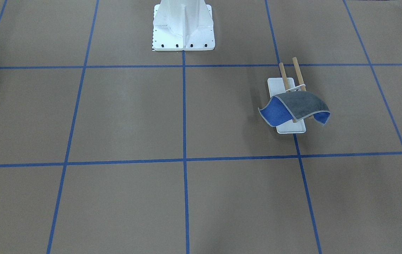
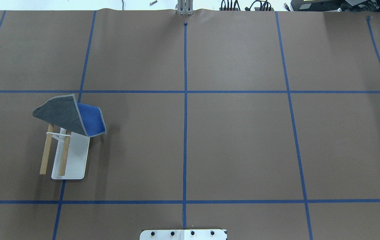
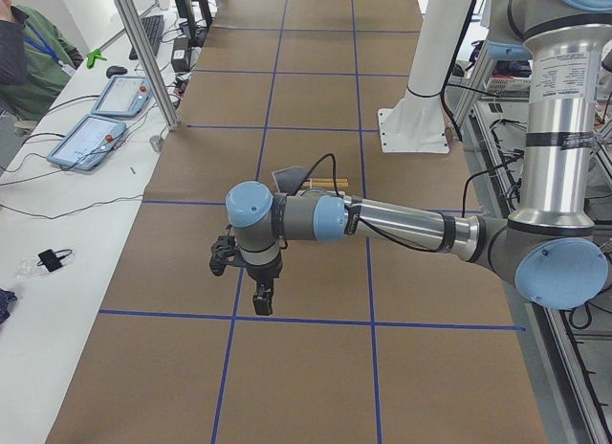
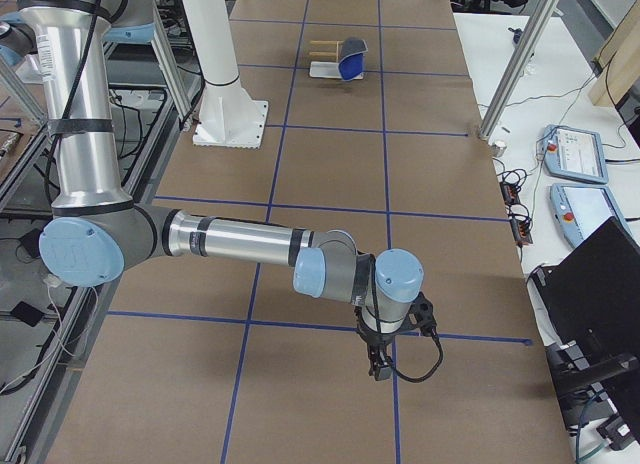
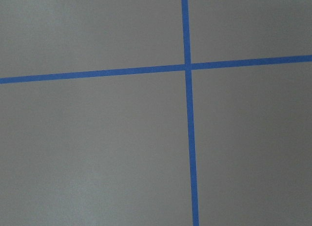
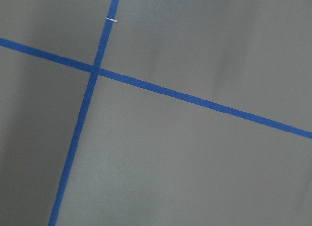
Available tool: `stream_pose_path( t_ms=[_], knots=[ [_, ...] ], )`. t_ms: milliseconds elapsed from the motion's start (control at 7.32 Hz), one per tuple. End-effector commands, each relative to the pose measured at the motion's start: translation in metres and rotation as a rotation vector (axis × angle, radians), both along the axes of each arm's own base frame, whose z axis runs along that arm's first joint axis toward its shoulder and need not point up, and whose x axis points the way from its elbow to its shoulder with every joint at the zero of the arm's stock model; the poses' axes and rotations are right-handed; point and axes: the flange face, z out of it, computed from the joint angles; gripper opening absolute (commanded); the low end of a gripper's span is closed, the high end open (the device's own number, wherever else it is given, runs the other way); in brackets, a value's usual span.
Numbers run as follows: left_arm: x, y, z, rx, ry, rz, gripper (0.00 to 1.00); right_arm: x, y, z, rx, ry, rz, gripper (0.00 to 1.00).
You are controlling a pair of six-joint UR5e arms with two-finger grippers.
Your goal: Hang towel on rack
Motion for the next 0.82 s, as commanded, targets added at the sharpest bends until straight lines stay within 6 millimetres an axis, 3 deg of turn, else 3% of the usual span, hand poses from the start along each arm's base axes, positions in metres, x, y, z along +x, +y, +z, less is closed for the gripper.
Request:
stream_pose_path(
  t_ms=[0, 683],
  knots=[
    [0.0014, -0.0014, -0.0032, 0.015, 0.0, 0.007, 0.99, -0.0002, 0.002, 0.0019, -0.004, 0.0, 0.0, 1.0],
    [-0.0002, 0.0025, 0.006, -0.01, -0.011, 0.001, 0.99, -0.0009, 0.0035, 0.0036, -0.007, 0.001, -0.001, 1.0]
  ],
)
